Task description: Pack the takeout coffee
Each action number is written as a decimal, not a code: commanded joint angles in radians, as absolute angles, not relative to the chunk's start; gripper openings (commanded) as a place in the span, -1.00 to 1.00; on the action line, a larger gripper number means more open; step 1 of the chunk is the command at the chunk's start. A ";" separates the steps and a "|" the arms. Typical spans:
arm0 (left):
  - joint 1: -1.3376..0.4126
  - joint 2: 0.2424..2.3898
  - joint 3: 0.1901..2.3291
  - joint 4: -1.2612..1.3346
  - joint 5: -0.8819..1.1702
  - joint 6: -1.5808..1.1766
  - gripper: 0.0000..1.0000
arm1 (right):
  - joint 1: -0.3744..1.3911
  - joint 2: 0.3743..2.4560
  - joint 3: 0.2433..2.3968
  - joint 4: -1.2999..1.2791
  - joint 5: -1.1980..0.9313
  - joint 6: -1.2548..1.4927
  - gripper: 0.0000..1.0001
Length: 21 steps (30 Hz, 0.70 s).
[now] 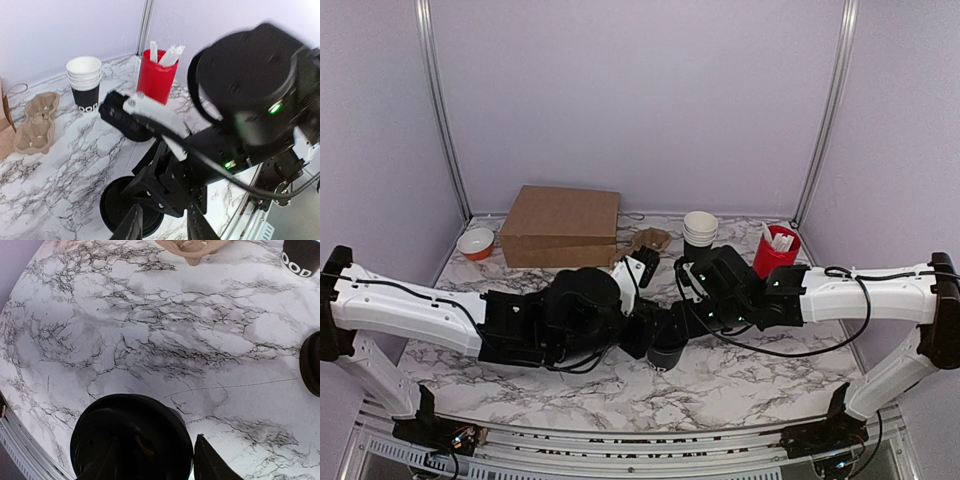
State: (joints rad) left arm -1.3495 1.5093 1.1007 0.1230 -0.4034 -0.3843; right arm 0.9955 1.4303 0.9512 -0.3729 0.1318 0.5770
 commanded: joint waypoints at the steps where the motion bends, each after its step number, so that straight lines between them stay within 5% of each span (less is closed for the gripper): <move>1: -1.355 1.718 1.011 0.151 -0.356 -0.473 -0.37 | 0.996 1.443 0.926 -0.430 0.125 0.581 -0.06; 6: -1.355 1.860 1.027 0.163 -0.292 -0.531 -0.43 | 0.996 1.446 0.929 -0.435 0.125 0.579 -0.06; 16: -1.355 1.480 1.120 0.032 -0.409 -0.393 -0.37 | 0.995 1.431 0.925 -0.441 0.135 0.583 -0.06; 21: -1.347 1.493 1.122 0.051 -0.450 -0.361 -0.32 | 0.996 1.435 0.923 -0.431 0.130 0.586 -0.06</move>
